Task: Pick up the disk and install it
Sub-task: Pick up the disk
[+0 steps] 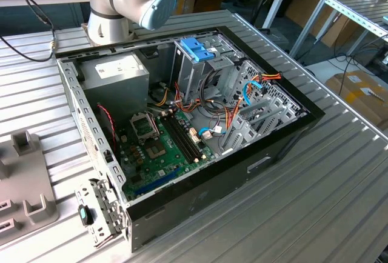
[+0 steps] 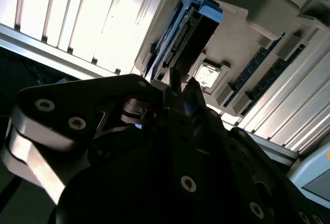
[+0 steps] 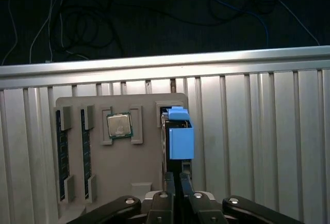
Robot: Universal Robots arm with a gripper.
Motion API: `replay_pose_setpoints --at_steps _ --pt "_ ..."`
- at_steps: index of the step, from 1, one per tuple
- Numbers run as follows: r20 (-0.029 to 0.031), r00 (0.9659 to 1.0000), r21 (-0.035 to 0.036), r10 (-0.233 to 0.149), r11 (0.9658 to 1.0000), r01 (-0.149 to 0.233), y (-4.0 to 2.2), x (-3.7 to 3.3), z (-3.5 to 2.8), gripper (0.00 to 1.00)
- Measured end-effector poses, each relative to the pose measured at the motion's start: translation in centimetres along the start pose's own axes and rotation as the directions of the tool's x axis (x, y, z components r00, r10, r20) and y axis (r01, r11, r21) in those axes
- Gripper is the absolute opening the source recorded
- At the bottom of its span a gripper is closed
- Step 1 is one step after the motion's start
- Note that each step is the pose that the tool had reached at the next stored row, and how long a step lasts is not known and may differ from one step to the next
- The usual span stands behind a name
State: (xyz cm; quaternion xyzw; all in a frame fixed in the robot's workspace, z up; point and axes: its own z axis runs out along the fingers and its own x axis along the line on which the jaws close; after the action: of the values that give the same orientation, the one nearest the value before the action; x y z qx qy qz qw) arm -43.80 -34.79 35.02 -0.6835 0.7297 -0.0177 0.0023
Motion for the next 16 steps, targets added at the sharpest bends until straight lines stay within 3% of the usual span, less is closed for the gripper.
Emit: replay_pose_setpoints --at_steps 1,2,5,6,7,16 --pt "0.0001 1.0000 0.0001 0.000 1.0000 0.000 0.00 0.00 0.00 0.29" --pt "0.0001 1.0000 0.0001 0.000 1.0000 0.000 0.00 0.00 0.00 0.36" --pt "0.0002 1.0000 0.0000 0.000 1.0000 0.000 0.00 0.00 0.00 0.53" --pt "0.0002 1.0000 0.0000 0.000 1.0000 0.000 0.00 0.00 0.00 0.53" --pt "0.0002 1.0000 0.0000 0.000 1.0000 0.000 0.00 0.00 0.00 0.60" --pt "0.0008 1.0000 0.0001 0.000 1.0000 0.000 0.00 0.00 0.00 0.60"
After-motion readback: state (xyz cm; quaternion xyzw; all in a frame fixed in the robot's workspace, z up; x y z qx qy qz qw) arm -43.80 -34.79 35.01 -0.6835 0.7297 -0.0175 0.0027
